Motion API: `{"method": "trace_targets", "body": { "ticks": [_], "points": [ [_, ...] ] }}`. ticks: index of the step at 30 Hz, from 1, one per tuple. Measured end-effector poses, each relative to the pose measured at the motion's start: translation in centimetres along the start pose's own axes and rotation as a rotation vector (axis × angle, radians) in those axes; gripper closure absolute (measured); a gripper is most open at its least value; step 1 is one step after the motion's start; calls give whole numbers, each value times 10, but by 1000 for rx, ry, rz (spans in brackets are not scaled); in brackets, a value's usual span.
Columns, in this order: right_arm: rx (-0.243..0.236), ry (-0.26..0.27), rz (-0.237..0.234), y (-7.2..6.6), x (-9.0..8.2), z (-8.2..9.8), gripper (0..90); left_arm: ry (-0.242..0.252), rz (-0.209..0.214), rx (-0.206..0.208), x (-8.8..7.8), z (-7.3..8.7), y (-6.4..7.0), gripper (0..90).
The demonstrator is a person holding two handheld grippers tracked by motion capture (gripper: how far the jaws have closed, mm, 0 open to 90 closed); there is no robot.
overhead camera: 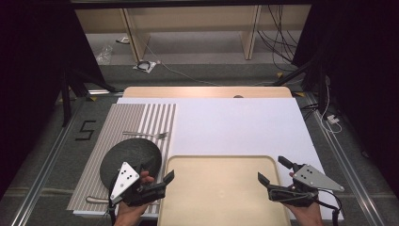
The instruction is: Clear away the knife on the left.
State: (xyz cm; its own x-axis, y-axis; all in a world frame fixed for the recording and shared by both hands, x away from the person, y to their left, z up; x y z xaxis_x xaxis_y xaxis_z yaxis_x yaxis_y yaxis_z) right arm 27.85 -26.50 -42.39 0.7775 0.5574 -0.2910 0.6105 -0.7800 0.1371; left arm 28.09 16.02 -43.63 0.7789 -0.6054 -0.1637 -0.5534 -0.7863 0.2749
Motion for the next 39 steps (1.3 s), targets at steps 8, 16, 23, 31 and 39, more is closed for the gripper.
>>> {"method": "trace_targets", "body": {
  "ticks": [8,16,23,31,39],
  "points": [
    [1,1,-3,0,0,0,136,-3,0,3,0,0,0,170],
    [5,4,-2,0,-1,0,139,-6,-7,10,-2,-3,-4,170],
    [0,5,-2,0,-1,-1,142,-37,-12,46,-7,-6,-7,170],
    [-4,3,-1,-1,0,0,144,-130,-20,62,-13,-16,-15,186],
    [-5,8,-4,-2,0,-1,145,-212,-57,57,-21,-24,-26,187]
  ]
}}
Point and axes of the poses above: each handheld gripper's, and its own axes: x roughly forward along the jaws, z roughly out of its underside, y roughly to its right, the point moved 1 cm from there along x, roughly forward along the jaws, and after that the axes turned 8 degrees about -x, right-handed, at the moved point
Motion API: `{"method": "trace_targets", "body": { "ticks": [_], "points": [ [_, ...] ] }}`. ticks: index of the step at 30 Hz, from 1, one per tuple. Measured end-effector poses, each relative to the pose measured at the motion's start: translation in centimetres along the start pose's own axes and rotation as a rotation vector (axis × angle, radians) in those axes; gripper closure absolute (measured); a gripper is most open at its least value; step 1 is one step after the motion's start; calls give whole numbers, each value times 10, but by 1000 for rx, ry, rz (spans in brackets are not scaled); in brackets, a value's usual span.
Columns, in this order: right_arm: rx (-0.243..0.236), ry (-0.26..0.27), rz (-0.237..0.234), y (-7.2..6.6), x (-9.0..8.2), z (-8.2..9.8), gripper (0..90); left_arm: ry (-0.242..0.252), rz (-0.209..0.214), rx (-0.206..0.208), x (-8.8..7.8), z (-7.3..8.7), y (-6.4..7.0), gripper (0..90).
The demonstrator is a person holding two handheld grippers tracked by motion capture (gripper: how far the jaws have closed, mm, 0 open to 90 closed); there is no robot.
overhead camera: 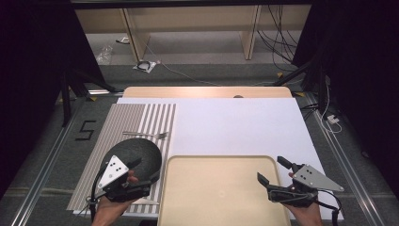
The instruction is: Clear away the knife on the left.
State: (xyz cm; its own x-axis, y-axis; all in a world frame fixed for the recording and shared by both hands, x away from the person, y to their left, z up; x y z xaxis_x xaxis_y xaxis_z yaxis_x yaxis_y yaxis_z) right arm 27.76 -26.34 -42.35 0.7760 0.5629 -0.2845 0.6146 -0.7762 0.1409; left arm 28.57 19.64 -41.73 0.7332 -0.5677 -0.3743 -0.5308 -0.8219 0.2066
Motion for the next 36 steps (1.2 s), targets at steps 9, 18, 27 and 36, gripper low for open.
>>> {"method": "trace_targets", "body": {
  "ticks": [9,18,27,36],
  "points": [
    [1,-6,-2,0,1,0,147,-110,-17,3,-8,-1,-13,193],
    [-2,-1,-4,-1,0,0,148,-201,-35,47,-10,2,-17,202],
    [-1,1,-10,-1,1,0,149,-278,-32,78,-15,3,-22,205],
    [-4,0,-14,-1,1,0,149,-338,-50,117,-20,4,-25,208]
  ]
}}
Point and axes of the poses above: each handheld gripper's, and its own axes: x roughly forward along the jaws, z roughly out of its underside, y roughly to its right, the point moved 1 cm from there along x, roughly forward along the jaws, and after that the axes turned 8 degrees about -x, right-handed, at the moved point
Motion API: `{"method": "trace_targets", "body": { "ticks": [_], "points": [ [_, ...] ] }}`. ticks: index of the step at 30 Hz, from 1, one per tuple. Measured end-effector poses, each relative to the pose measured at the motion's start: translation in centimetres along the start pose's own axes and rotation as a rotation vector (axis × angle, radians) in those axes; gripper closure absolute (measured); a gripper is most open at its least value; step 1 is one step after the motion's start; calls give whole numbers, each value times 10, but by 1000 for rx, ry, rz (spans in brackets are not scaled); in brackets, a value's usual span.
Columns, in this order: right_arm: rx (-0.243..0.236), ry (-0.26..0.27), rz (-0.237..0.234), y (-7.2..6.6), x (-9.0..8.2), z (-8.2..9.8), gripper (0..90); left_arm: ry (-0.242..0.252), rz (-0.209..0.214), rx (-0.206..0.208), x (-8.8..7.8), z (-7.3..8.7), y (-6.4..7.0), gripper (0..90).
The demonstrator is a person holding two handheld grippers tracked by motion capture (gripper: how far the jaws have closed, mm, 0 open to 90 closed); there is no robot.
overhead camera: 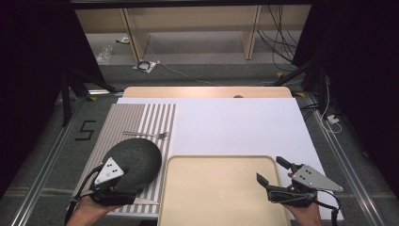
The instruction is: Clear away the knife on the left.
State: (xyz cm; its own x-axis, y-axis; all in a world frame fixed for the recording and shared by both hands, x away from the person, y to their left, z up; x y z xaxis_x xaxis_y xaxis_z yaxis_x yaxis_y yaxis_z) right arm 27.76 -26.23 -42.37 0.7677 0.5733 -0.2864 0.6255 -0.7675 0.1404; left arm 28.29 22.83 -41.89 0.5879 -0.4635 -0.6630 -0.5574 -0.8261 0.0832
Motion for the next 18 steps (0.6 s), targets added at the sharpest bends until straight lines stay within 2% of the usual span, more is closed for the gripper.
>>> {"method": "trace_targets", "body": {
  "ticks": [2,6,18],
  "points": [
    [2,1,-5,0,0,0,149,-16,2,3,0,1,-1,219],
    [-1,-1,-8,-1,0,0,149,-69,-8,36,1,2,-2,219],
    [-7,3,-10,-1,0,0,152,-135,-17,37,-4,8,-11,218]
  ]
}}
Point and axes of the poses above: each handheld gripper's, and its own axes: x roughly forward along the jaws, z roughly out of its underside, y roughly to its right, the point moved 1 cm from there along x, roughly forward along the jaws, and after that the axes turned 8 degrees about -x, right-handed, at the moved point
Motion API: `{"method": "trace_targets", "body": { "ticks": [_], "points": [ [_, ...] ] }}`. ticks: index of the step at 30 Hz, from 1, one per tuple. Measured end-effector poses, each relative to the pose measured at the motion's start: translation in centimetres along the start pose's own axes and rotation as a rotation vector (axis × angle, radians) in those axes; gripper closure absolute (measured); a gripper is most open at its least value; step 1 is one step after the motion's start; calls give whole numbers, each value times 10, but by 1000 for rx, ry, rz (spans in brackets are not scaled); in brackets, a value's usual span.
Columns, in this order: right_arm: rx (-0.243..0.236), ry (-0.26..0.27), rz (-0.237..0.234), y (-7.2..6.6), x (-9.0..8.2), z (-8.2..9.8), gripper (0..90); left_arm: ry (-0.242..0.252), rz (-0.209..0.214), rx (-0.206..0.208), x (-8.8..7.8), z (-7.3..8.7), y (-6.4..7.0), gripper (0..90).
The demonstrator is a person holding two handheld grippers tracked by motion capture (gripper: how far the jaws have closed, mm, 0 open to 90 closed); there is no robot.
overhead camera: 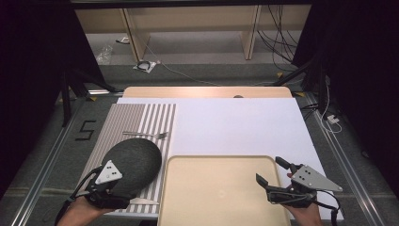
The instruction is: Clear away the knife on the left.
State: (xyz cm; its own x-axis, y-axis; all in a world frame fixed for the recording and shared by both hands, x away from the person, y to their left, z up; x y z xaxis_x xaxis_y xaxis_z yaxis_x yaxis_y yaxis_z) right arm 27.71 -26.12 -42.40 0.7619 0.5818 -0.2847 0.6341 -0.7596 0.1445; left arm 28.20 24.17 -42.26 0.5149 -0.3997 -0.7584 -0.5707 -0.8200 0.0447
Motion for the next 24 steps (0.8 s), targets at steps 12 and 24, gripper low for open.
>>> {"method": "trace_targets", "body": {
  "ticks": [12,24],
  "points": [
    [-5,1,0,-1,0,0,153,-85,-26,18,-2,8,-7,220],
    [-6,-7,3,-1,1,0,153,-185,-56,16,-7,23,-20,219]
  ]
}}
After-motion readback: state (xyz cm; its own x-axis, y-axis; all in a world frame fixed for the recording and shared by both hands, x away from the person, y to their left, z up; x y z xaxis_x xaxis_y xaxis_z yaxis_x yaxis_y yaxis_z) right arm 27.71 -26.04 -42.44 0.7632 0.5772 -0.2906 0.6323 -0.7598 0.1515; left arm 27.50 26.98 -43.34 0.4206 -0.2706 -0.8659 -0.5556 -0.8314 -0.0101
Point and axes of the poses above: each handheld gripper's, and its own axes: x roughly forward along the jaws, z roughly out of its underside, y roughly to its right, the point moved 1 cm from there along x, roughly forward along the jaws, and after that the axes turned 8 degrees about -x, right-handed, at the moved point
